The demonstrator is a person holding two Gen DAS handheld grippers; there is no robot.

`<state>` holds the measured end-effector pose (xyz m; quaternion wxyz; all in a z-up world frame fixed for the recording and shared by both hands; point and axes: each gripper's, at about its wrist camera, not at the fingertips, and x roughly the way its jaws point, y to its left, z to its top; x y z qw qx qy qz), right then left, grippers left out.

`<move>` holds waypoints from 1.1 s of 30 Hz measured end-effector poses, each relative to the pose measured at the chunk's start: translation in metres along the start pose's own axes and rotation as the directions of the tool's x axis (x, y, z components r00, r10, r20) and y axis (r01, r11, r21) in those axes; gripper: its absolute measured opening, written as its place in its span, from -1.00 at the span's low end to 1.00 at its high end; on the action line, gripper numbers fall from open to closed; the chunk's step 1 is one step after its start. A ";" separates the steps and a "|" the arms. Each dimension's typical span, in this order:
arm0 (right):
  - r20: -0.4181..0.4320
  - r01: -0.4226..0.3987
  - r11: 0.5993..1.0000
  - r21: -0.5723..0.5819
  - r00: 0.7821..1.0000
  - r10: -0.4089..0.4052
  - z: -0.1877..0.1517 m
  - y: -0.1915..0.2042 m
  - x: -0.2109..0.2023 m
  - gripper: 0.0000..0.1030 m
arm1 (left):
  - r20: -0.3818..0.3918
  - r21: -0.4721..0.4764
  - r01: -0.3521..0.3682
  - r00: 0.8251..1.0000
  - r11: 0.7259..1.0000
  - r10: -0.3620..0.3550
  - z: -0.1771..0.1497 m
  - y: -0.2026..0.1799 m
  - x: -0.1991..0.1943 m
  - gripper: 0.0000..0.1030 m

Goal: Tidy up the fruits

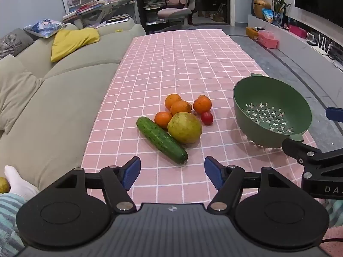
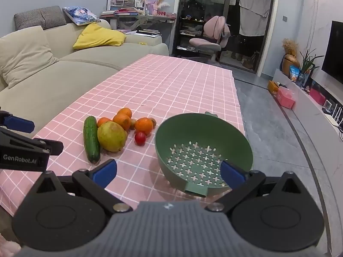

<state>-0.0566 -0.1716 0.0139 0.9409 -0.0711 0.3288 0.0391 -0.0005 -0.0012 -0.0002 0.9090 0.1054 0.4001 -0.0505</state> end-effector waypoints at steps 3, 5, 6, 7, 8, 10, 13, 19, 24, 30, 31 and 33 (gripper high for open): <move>-0.006 -0.001 1.000 0.000 1.000 0.001 0.000 0.000 0.001 0.92 | 0.008 0.001 0.007 1.000 1.000 -0.007 -0.001 -0.003 -0.003 0.49; -0.009 0.001 1.000 -0.001 1.000 -0.001 0.000 0.000 0.001 0.92 | 0.018 -0.008 0.012 1.000 1.000 -0.012 -0.004 -0.002 -0.006 0.49; -0.012 0.002 1.000 0.001 1.000 -0.002 0.000 0.001 0.003 0.92 | 0.000 -0.022 0.023 1.000 0.999 -0.023 0.000 0.003 -0.002 0.49; -0.014 0.002 1.000 0.004 1.000 -0.001 0.000 0.000 0.002 0.92 | -0.005 -0.021 0.021 1.000 1.000 -0.021 0.001 0.003 -0.002 0.49; -0.014 0.003 1.000 0.008 1.000 -0.003 -0.001 0.000 0.003 0.92 | -0.010 -0.020 0.020 1.000 1.000 -0.020 0.002 0.005 -0.001 0.49; -0.017 0.004 1.000 0.016 1.000 -0.003 -0.003 -0.003 0.004 0.92 | -0.009 -0.024 0.021 1.000 0.999 -0.021 0.001 0.002 0.001 0.48; -0.029 0.005 1.000 0.021 1.000 -0.004 -0.001 -0.002 0.009 0.92 | -0.007 -0.024 0.023 1.000 0.999 -0.023 0.001 0.001 0.002 0.48; -0.039 0.009 1.000 0.025 0.999 -0.008 -0.002 -0.002 0.011 0.92 | -0.017 -0.013 0.024 1.000 1.000 -0.024 0.001 -0.001 0.004 0.48; -0.048 0.011 1.000 0.023 0.999 -0.010 -0.002 -0.001 0.013 0.92 | -0.018 -0.011 0.026 1.000 1.000 -0.026 0.001 -0.002 0.005 0.48; -0.054 0.016 1.000 0.025 0.998 -0.015 -0.001 -0.001 0.014 0.92 | -0.017 -0.006 0.033 0.999 0.999 -0.033 0.000 -0.003 0.005 0.48; -0.055 0.018 1.000 0.026 0.998 -0.016 -0.001 -0.001 0.014 0.92 | -0.016 -0.005 0.033 0.999 0.999 -0.034 0.000 -0.003 0.005 0.48; -0.057 0.019 0.999 0.028 0.998 -0.018 -0.001 -0.001 0.014 0.92 | -0.016 -0.005 0.033 0.999 0.999 -0.033 0.000 -0.003 0.005 0.48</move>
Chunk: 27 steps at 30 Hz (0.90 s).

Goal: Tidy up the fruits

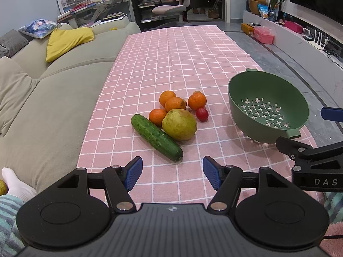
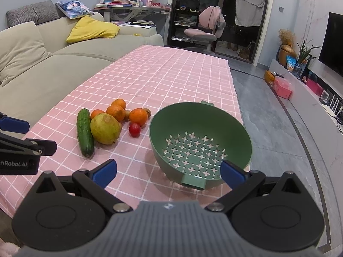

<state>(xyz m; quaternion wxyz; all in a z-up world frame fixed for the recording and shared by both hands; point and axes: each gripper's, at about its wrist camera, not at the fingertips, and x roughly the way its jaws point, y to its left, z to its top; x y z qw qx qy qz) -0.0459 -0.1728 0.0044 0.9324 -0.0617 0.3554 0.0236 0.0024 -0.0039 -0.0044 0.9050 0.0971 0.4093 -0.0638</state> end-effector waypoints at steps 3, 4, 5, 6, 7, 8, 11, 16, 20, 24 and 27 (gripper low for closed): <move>-0.002 0.001 1.000 0.001 1.000 -0.001 0.000 0.000 0.000 0.92 | -0.002 0.000 -0.002 1.000 1.000 0.002 0.000 0.000 0.000 0.48; -0.003 0.002 1.000 0.002 1.000 -0.002 0.000 0.000 0.000 0.92 | -0.002 0.000 -0.002 1.000 1.000 0.002 0.001 0.000 0.000 0.48; -0.003 0.002 1.000 0.002 1.000 -0.002 0.000 0.000 0.000 0.92 | -0.002 0.000 -0.001 1.000 1.000 0.001 0.001 0.000 0.000 0.48; -0.004 0.002 1.000 0.002 1.000 -0.002 0.000 0.000 0.000 0.92 | -0.002 0.000 -0.001 1.000 1.000 0.001 0.001 0.000 0.000 0.48; -0.004 0.002 1.000 0.002 1.000 -0.002 0.000 0.000 0.001 0.92 | -0.002 0.001 -0.002 1.000 1.000 0.002 0.001 0.000 0.000 0.48; -0.005 0.002 1.000 0.003 1.000 -0.002 0.000 -0.001 0.001 0.92 | -0.002 0.001 -0.002 1.000 1.000 0.002 0.001 0.000 0.000 0.48; -0.007 0.005 1.000 0.006 1.000 -0.005 0.000 -0.001 0.001 0.92 | -0.002 0.000 -0.002 1.000 1.000 0.002 0.001 0.000 0.000 0.48; -0.012 0.006 1.000 0.006 1.000 -0.006 0.000 0.000 0.002 0.92 | -0.002 0.000 -0.002 1.000 1.000 0.002 0.001 0.000 0.000 0.48; -0.016 0.005 1.000 0.005 1.000 -0.005 0.000 0.000 0.002 0.92 | -0.002 0.001 -0.002 1.000 1.000 0.002 0.001 0.000 0.000 0.48; -0.017 0.005 1.000 0.006 1.000 -0.005 0.000 0.001 0.003 0.92 | -0.001 0.003 0.000 1.000 1.000 0.000 0.001 -0.001 0.001 0.48; -0.018 0.005 1.000 0.008 1.000 -0.005 0.000 0.000 0.003 0.92 | -0.001 0.003 -0.001 1.000 1.000 0.001 0.000 -0.001 0.001 0.48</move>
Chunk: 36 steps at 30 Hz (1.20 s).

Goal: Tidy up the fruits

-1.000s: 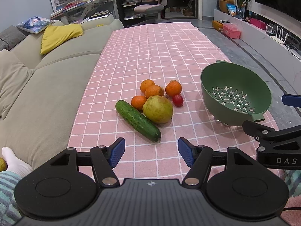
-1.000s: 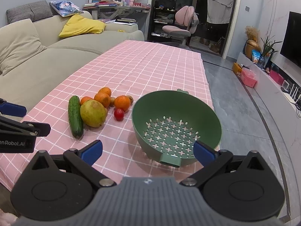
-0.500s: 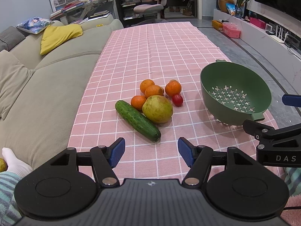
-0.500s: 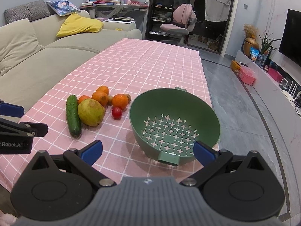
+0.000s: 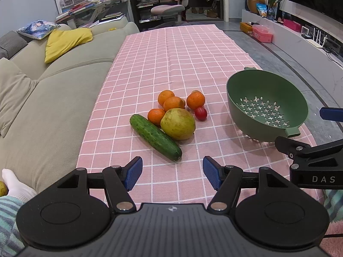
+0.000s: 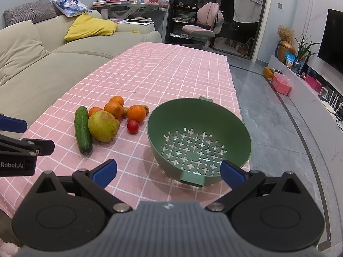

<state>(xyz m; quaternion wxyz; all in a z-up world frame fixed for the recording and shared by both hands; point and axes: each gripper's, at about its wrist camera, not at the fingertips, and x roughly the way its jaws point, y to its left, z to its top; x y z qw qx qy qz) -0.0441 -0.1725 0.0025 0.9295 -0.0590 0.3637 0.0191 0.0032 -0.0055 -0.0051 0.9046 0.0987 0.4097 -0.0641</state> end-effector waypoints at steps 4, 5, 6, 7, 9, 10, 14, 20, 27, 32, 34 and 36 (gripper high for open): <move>-0.002 0.000 1.000 0.005 1.000 0.000 0.000 -0.001 0.001 0.92 | 0.000 -0.001 0.000 1.000 1.000 0.000 0.000 0.000 0.000 0.48; -0.002 0.000 1.000 0.006 1.000 0.000 0.000 -0.001 0.001 0.92 | 0.000 -0.001 0.000 1.000 1.000 0.000 0.000 0.000 0.000 0.48; -0.003 0.000 1.000 0.007 1.000 0.000 0.000 -0.001 0.001 0.92 | 0.000 -0.001 -0.001 1.000 1.000 0.001 0.000 0.000 0.000 0.48; -0.004 0.000 1.000 0.008 1.000 0.000 0.000 -0.002 0.002 0.92 | 0.000 -0.001 -0.001 1.000 1.000 0.001 0.000 0.000 0.000 0.48; -0.004 0.000 1.000 0.008 1.000 0.000 0.000 -0.002 0.002 0.92 | 0.000 -0.001 0.000 1.000 1.000 0.000 0.000 0.000 0.000 0.48; -0.004 0.000 1.000 0.008 1.000 0.000 0.000 -0.002 0.002 0.92 | 0.000 -0.001 0.000 1.000 1.000 0.000 0.000 0.000 0.000 0.48; -0.005 0.000 1.000 0.007 1.000 0.000 0.000 -0.002 0.002 0.92 | 0.000 0.000 0.000 1.000 1.000 0.000 0.000 0.000 0.000 0.48; -0.004 0.000 1.000 0.011 1.000 0.000 0.000 -0.003 0.002 0.92 | 0.001 0.001 0.001 1.000 1.000 -0.001 0.000 -0.001 0.000 0.48; -0.005 0.000 1.000 0.021 1.000 0.001 -0.001 -0.005 0.003 0.92 | -0.002 0.004 0.001 1.000 1.000 -0.001 -0.002 -0.004 0.001 0.48; -0.007 -0.001 1.000 0.023 1.000 0.001 0.000 -0.005 0.003 0.92 | -0.004 0.006 0.002 1.000 1.000 -0.002 -0.002 -0.006 0.002 0.48; -0.006 -0.002 1.000 0.024 1.000 0.002 0.000 -0.005 0.003 0.92 | -0.007 0.005 0.005 1.000 1.000 -0.005 -0.001 -0.004 0.003 0.48; -0.006 -0.003 1.000 0.024 1.000 0.003 0.000 -0.005 0.003 0.92 | -0.009 0.003 0.006 1.000 1.000 -0.006 -0.001 -0.004 0.004 0.48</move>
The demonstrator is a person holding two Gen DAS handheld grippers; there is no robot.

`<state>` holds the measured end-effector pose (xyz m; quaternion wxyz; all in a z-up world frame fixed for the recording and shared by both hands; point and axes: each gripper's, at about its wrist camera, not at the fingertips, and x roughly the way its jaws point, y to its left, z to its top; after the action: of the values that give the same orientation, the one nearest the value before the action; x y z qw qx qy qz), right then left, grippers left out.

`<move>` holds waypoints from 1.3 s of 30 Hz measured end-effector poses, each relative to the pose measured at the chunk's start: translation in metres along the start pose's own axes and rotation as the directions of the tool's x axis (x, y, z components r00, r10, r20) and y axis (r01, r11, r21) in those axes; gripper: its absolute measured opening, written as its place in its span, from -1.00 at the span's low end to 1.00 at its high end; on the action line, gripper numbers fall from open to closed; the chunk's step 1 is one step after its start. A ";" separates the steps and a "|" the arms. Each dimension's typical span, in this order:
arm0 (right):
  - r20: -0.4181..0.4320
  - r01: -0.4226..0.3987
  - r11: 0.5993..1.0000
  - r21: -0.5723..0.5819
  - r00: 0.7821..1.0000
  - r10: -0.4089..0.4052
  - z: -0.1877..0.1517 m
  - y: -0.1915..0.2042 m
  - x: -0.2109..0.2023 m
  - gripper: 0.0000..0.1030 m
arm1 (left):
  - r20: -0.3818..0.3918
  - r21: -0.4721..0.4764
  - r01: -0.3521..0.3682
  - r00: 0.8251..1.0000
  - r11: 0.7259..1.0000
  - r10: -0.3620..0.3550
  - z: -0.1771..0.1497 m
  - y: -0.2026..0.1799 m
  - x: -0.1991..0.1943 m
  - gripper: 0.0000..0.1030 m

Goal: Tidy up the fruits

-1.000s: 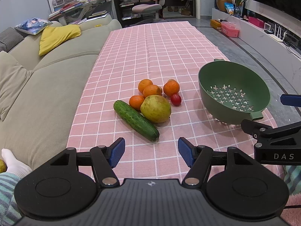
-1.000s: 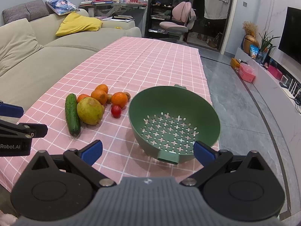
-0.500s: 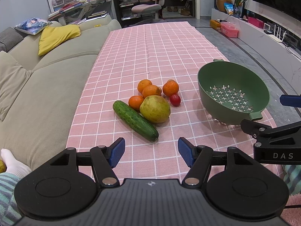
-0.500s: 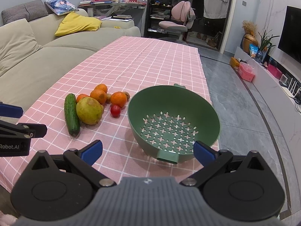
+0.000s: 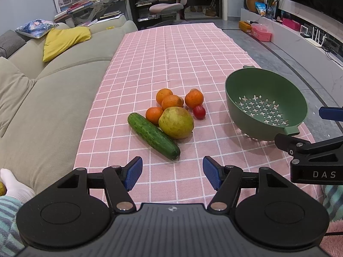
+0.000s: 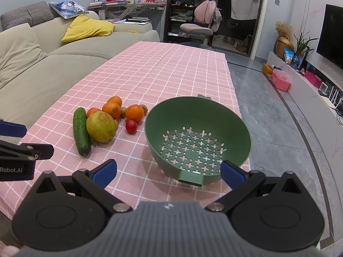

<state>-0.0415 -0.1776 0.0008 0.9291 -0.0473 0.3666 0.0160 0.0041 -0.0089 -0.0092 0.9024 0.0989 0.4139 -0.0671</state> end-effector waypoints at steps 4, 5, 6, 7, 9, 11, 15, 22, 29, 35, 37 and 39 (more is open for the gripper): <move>0.002 -0.005 1.000 -0.002 1.000 0.005 0.001 0.000 0.000 0.92 | -0.003 -0.009 0.009 1.000 1.000 -0.010 0.001 0.003 0.001 0.48; 0.004 -0.007 1.000 -0.003 1.000 0.007 0.001 0.000 0.000 0.92 | -0.004 -0.014 0.014 1.000 1.000 -0.014 0.001 0.005 0.001 0.48; 0.007 -0.010 1.000 -0.003 1.000 0.010 0.001 0.000 0.000 0.92 | -0.004 -0.020 0.019 1.000 1.000 -0.019 0.001 0.006 0.002 0.48; 0.014 -0.015 1.000 -0.005 1.000 0.015 0.001 0.000 -0.001 0.92 | -0.003 -0.025 0.023 1.000 0.999 -0.023 0.002 0.008 0.002 0.48; 0.032 -0.032 0.999 -0.014 0.999 0.032 0.002 0.001 -0.002 0.92 | -0.002 -0.034 0.033 0.999 0.999 -0.033 0.004 0.011 0.003 0.48; 0.057 -0.055 0.998 -0.032 0.997 0.057 0.005 0.004 -0.001 0.92 | 0.002 -0.046 0.039 0.999 0.998 -0.039 0.006 0.014 0.005 0.45; 0.102 -0.101 0.991 -0.083 0.989 0.110 0.011 0.013 0.003 0.87 | 0.011 -0.086 0.038 0.999 0.996 -0.037 0.011 0.023 0.011 0.35; 0.128 -0.166 0.968 -0.186 0.973 0.191 0.025 0.034 0.027 0.50 | 0.008 -0.250 0.060 0.998 0.966 -0.059 0.025 0.054 0.031 0.22; 0.058 -0.264 0.931 -0.251 0.956 0.287 0.036 0.058 0.071 0.39 | -0.024 -0.369 0.058 0.997 0.928 -0.072 0.025 0.078 0.061 -0.02; -0.033 -0.327 0.917 -0.229 0.944 0.329 0.049 0.076 0.118 0.22 | -0.048 -0.430 0.051 0.996 0.901 -0.079 0.022 0.089 0.088 -0.12; -0.041 -0.329 0.918 -0.222 0.944 0.328 0.053 0.079 0.131 0.19 | -0.063 -0.473 0.060 0.993 0.879 -0.101 0.024 0.093 0.100 -0.12; -0.052 -0.345 0.917 -0.202 0.938 0.342 0.057 0.078 0.141 0.19 | -0.064 -0.515 0.074 0.990 0.854 -0.124 0.025 0.099 0.110 -0.12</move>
<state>0.0956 -0.0947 -0.0602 0.8988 -0.0793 0.3727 0.2167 0.1140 0.0768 -0.0647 0.8712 -0.1620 0.4635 0.0035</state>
